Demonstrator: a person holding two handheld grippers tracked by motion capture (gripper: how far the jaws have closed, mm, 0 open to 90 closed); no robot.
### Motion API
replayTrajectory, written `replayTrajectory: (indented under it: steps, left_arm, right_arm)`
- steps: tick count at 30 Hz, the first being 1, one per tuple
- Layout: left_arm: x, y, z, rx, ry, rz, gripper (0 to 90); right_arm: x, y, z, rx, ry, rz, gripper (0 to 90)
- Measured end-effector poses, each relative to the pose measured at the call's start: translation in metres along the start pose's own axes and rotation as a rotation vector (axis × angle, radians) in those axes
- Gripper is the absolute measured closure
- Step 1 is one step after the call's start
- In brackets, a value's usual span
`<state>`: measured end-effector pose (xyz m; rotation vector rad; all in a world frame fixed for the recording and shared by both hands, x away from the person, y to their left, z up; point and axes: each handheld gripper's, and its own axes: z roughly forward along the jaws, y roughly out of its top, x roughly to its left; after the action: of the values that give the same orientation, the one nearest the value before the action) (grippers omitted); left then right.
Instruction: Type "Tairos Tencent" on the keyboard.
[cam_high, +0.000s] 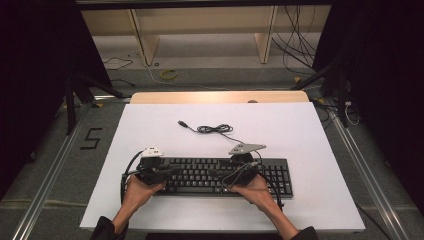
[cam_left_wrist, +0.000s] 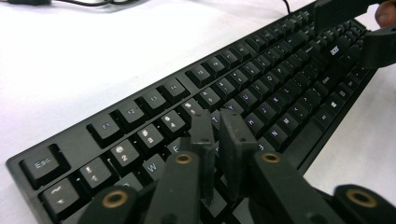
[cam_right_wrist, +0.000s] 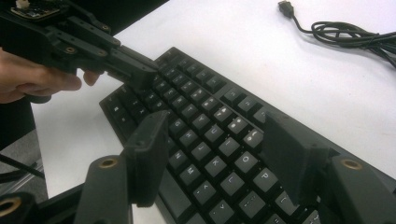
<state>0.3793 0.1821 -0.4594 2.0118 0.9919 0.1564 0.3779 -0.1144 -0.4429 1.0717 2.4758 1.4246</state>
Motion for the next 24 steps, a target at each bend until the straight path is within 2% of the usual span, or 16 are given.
replayTrajectory:
  steps: [5,13,24]
  left_arm:
    - [0.000,0.002,0.006,0.017,0.010,0.007,88.7]
    - [-0.001,0.006,0.018,0.055,0.013,0.019,88.9]
    - [0.001,0.007,0.027,0.089,0.020,0.023,89.0]
  right_arm:
    - [0.000,-0.001,-0.001,-0.002,0.001,0.001,39.9]
    - [0.001,-0.003,-0.002,-0.002,0.001,-0.001,38.3]
    - [0.000,-0.005,-0.003,0.004,-0.003,0.001,38.0]
